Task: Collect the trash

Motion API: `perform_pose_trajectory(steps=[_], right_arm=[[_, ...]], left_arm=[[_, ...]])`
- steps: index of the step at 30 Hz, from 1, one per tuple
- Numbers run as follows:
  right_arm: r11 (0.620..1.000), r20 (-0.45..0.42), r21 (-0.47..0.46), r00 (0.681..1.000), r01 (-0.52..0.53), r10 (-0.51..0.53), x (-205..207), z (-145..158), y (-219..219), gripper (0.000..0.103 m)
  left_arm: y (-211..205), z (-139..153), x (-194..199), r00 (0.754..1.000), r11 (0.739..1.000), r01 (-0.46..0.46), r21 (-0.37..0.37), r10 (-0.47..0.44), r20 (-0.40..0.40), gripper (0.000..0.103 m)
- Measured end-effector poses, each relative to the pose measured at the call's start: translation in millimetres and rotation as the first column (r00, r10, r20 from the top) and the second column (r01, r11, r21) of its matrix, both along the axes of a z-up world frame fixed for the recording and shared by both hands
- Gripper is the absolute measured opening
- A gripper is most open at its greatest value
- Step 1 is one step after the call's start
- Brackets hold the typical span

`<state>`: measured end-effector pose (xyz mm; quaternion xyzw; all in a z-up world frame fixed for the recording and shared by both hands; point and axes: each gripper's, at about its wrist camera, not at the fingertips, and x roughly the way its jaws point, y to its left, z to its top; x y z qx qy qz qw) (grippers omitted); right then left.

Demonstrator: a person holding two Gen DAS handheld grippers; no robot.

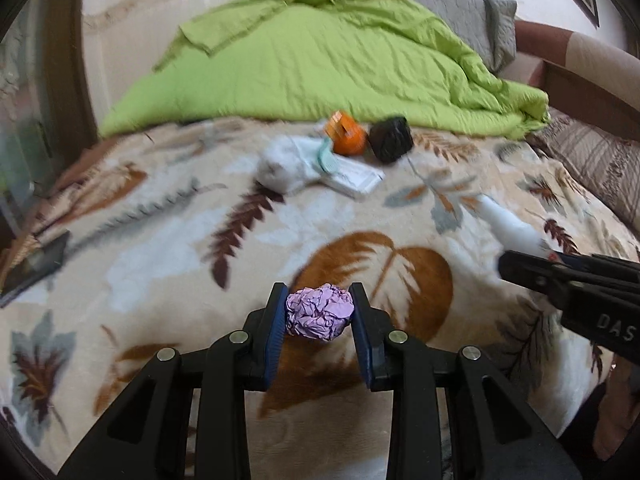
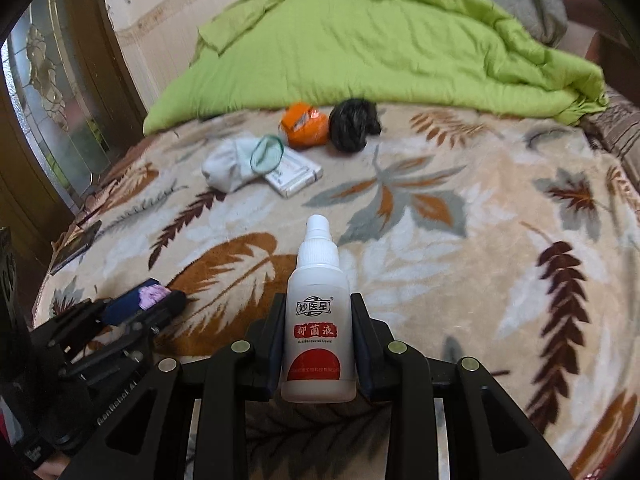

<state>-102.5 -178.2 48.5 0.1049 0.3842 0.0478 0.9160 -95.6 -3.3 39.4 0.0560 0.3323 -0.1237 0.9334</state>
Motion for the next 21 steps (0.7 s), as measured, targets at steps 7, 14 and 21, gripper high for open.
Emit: perform_pose_trajectory(steps=[7,14,21], right_arm=[[0.999,0.023,0.009,0.999,0.036,-0.036,-13.5,5.9,-14.5,0.032],[0.999,0.025,-0.019,0.999,0.035,-0.034,-12.4,3.5,-12.4,0.032],[0.999,0.020,-0.020,0.999,0.032,-0.031,-10.5,2.0,-10.8,0.032]], left_arm=[[5.5,1.6,4.1,0.999,0.999,-0.040,0.000,0.040,0.019,0.030],[5.4,0.5,6.8,0.999,0.999,-0.042,0.003,0.042,0.020,0.030],[4.4,-1.3,6.5,0.999,0.999,-0.040,0.008,0.040,0.020,0.030]])
